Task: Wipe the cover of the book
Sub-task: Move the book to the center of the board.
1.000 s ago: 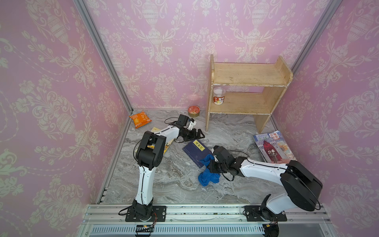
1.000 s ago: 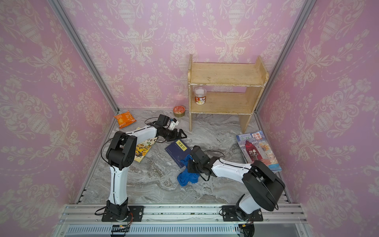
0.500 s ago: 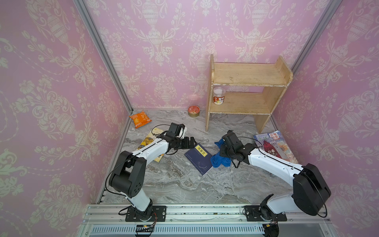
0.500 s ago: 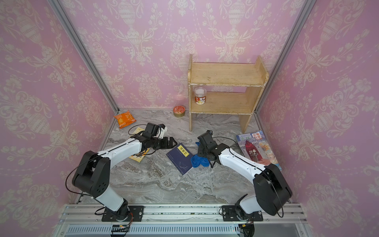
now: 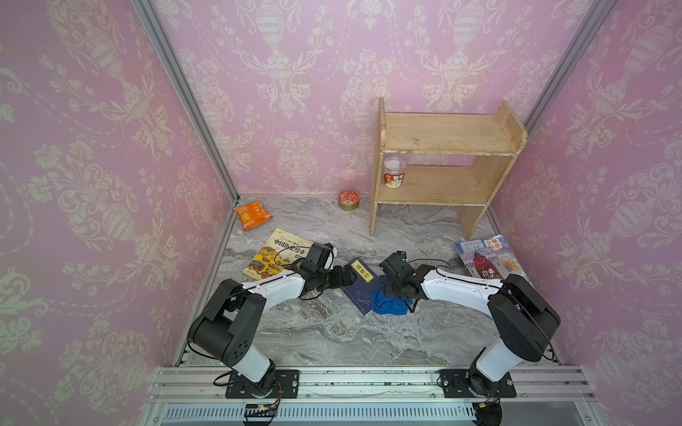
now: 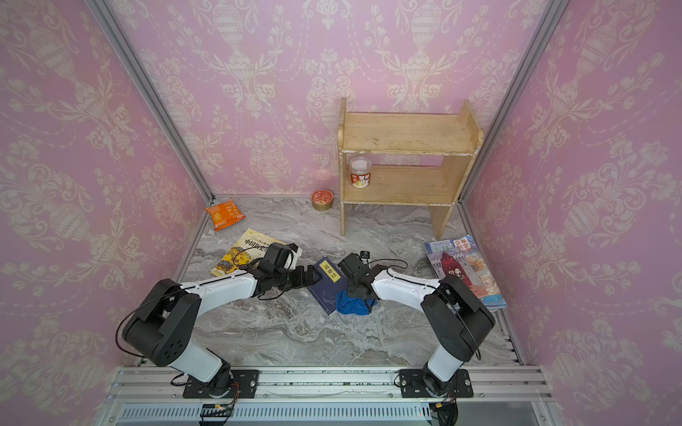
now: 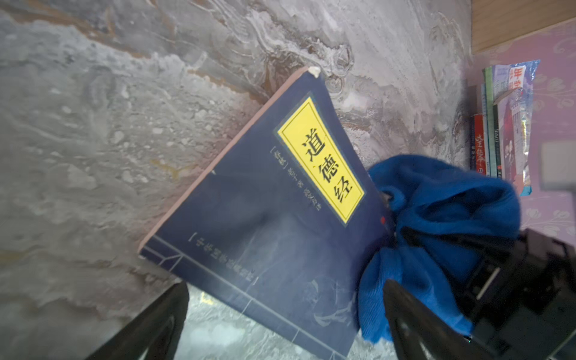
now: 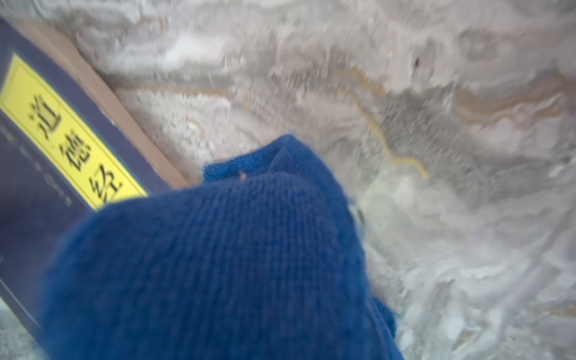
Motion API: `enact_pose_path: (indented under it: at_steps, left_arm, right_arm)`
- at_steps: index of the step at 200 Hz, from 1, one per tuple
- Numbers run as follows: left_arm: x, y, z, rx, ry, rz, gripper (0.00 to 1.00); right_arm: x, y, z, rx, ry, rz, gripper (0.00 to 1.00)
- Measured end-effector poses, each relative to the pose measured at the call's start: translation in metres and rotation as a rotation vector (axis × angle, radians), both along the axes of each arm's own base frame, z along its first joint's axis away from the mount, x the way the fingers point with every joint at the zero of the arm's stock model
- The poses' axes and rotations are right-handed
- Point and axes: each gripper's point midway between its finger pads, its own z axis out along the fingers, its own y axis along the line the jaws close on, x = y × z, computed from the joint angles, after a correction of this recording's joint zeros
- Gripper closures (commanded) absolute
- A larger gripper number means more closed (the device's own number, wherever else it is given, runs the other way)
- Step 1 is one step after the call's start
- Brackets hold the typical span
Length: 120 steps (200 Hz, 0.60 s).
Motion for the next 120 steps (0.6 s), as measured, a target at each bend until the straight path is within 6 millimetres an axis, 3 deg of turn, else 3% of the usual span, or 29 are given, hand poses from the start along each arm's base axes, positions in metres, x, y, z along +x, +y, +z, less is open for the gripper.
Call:
enact_pose_path:
  at_steps: [34, 59, 101, 120]
  left_arm:
    - [0.007, -0.017, 0.001, -0.038, -0.021, -0.014, 0.01]
    - [0.008, -0.032, 0.004, -0.083, -0.024, -0.048, 0.01]
    - [0.017, -0.055, 0.008, -0.183, -0.012, -0.092, 0.01]
    - [0.022, -0.062, 0.010, -0.213, -0.007, -0.098, 0.01]
  right_arm:
    - [-0.028, -0.001, 0.010, 0.017, 0.004, 0.016, 1.00]
    - [-0.030, -0.009, 0.041, 0.034, -0.046, 0.006, 1.00]
    - [0.002, -0.003, 0.114, 0.041, -0.232, -0.005, 1.00]
    - [0.022, -0.003, 0.129, -0.007, -0.296, -0.044, 1.00]
